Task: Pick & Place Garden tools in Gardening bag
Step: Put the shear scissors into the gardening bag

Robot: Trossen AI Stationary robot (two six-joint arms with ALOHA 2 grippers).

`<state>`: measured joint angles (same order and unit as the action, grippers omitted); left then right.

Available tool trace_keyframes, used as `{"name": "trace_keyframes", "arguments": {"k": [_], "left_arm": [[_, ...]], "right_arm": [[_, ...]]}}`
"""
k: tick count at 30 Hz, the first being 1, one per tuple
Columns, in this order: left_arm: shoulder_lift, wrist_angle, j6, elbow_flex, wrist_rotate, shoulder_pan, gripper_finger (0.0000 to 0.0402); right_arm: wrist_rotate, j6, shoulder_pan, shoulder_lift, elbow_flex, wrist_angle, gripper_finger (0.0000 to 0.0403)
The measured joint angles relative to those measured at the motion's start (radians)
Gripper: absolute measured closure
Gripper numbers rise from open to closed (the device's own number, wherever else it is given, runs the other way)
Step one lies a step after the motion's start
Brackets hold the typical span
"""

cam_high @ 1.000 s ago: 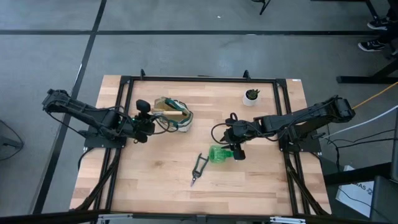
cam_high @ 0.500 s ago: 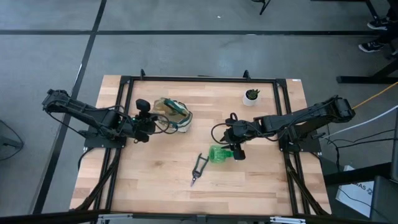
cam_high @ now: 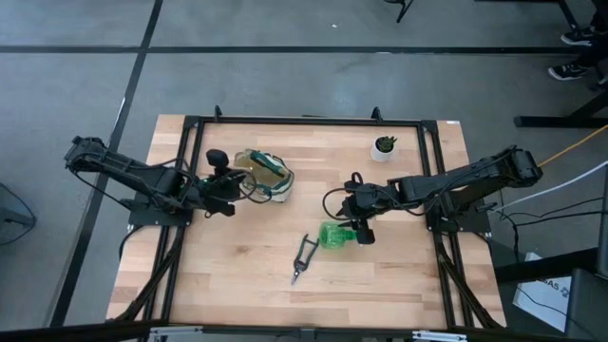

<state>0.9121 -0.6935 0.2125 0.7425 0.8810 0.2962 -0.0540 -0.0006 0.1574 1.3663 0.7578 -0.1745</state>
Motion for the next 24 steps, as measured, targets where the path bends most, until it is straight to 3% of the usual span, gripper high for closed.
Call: {"name": "trace_keyframes", "arguments": {"k": [5, 14, 24], "left_arm": [[0.000, 0.045, -0.097, 0.000, -0.044, 0.000, 0.0331], [0.013, 0.100, -0.276, 0.000, -0.343, 0.009, 0.0339], [0.151, 0.135, -0.410, 0.000, -0.377, 0.136, 0.0350]], "right_arm": [[0.000, 0.000, 0.000, 0.000, 0.000, 0.000, 0.0245], [0.000, 0.000, 0.000, 0.000, 0.000, 0.000, 0.0245], [0.000, 0.000, 0.000, 0.000, 0.000, 0.000, 0.0245]]}}
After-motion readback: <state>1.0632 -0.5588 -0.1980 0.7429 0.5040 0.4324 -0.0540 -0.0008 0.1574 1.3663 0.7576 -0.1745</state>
